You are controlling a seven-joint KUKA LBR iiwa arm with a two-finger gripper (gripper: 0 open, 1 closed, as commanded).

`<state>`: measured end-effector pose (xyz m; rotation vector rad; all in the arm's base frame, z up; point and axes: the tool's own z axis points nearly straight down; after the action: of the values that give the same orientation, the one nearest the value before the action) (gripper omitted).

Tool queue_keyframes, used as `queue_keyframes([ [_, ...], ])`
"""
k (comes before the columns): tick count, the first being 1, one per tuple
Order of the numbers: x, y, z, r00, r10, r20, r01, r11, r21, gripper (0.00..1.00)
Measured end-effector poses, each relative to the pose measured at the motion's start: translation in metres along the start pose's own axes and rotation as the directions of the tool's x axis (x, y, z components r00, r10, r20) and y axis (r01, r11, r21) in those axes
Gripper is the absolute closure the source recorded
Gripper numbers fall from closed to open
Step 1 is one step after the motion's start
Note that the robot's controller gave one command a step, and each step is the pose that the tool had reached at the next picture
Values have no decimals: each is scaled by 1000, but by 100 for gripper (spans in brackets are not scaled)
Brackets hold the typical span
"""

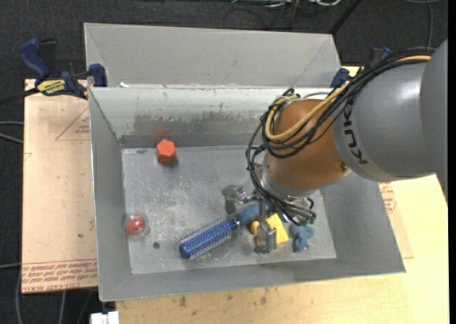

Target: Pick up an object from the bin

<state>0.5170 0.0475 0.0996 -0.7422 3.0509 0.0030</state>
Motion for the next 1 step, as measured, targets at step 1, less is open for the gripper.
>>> queue_keyframes([
  [1,1,-4,32,999,41,-3,-41,999,-1,0],
])
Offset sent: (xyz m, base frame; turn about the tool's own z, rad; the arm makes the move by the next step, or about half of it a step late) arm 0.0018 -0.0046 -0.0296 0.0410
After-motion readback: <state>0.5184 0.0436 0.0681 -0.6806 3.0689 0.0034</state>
